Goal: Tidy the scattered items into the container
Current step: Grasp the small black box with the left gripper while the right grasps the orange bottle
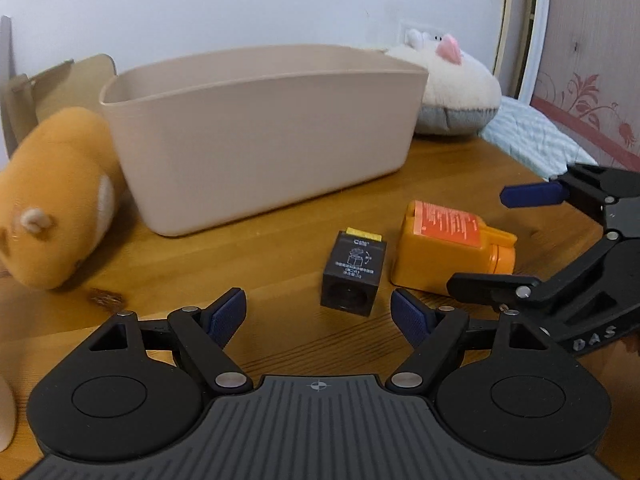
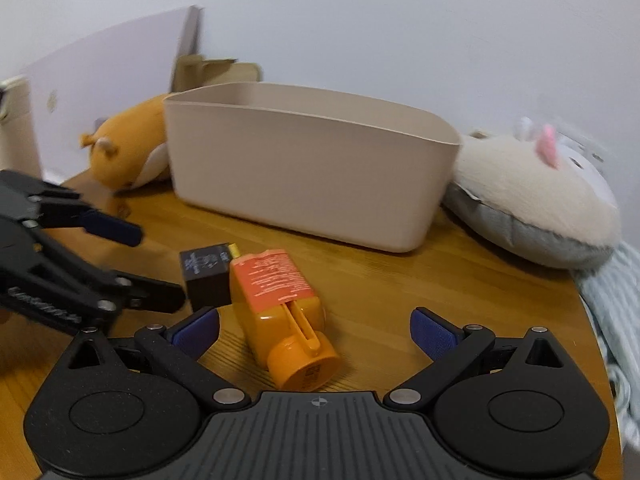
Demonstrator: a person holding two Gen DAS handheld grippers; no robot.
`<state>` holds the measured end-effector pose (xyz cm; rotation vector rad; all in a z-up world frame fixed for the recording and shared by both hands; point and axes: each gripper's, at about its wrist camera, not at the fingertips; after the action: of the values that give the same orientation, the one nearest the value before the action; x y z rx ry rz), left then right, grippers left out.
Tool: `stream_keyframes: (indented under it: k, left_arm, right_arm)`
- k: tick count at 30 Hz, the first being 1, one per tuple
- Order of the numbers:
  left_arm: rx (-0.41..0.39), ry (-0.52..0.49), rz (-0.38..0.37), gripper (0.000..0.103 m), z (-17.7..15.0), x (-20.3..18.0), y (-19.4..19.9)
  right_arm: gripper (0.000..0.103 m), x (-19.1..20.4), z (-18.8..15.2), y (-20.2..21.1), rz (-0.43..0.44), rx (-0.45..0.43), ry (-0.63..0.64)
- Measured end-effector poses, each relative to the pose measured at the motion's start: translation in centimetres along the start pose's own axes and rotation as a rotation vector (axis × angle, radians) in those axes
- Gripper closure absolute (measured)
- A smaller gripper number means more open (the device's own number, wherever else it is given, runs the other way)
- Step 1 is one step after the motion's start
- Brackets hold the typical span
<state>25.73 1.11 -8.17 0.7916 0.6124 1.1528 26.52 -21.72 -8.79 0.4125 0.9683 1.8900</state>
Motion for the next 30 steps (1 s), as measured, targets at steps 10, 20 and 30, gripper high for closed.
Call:
stream_keyframes:
  k: [10, 20, 30]
  left_arm:
    - [-0.033, -0.109, 0.051, 0.022, 1.4, -1.0, -2.6]
    - [-0.028, -0.083, -0.025, 0.053, 2.3, -0.7, -3.3]
    - [-0.031, -0.041, -0.004, 0.071, 2.1, -0.4, -3.0]
  right_arm:
    - [0.0, -0.1, 1.2, -1.5, 0.014, 0.029, 0.115]
    - [0.024, -1.2, 1.4, -3.3, 0.066, 0.038, 0.041]
    - [0.067, -1.8, 1.0, -3.6, 0.095, 0.042, -0.032]
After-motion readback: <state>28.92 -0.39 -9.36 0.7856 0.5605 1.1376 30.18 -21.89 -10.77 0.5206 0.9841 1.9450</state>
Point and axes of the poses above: each gripper's, at about its wrist camera, not at the fingertips, and y roughly against the way its jaws point, x to its left, z to its top, and after that the axes turned 14 degrees about x, right-handed
